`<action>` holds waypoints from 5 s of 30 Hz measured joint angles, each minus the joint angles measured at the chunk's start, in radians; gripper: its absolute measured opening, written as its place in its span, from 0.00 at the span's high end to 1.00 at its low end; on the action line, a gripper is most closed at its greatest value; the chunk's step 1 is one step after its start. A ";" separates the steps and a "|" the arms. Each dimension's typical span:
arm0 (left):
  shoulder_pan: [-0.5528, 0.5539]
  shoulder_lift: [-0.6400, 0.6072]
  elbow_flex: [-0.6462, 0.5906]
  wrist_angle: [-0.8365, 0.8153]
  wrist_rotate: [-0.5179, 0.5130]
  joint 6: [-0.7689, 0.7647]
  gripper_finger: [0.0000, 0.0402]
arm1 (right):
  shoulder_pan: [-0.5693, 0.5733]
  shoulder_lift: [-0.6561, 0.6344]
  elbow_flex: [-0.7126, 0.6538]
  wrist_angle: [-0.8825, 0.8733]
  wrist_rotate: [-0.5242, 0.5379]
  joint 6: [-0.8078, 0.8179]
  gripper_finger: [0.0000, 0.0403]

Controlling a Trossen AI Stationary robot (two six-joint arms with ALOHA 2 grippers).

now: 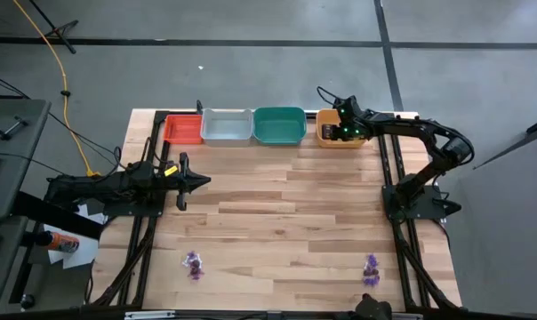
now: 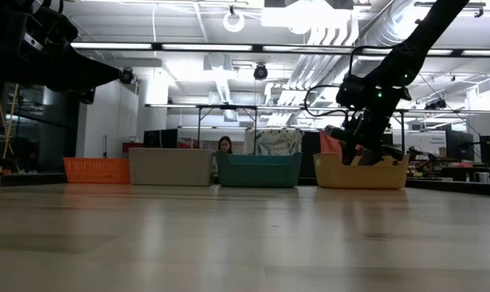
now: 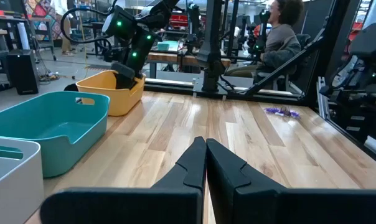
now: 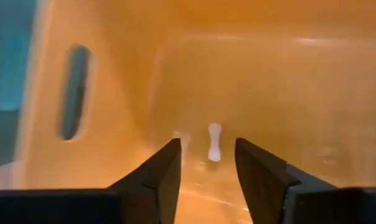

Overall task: Sort Halloween decoration
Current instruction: Put the white bone into the yellow bin

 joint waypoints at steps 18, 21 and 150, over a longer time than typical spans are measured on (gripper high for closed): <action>0.000 0.000 0.000 0.000 0.000 0.000 1.00 | 0.117 -0.284 -0.002 0.518 -0.712 -0.081 0.64; 0.000 0.000 0.000 0.000 0.000 0.000 1.00 | 0.264 -0.302 -0.002 0.584 -0.761 -0.009 0.68; -0.820 0.873 0.700 -0.629 -0.303 -0.766 1.00 | 0.842 -0.484 -0.002 0.382 -0.056 -0.205 1.00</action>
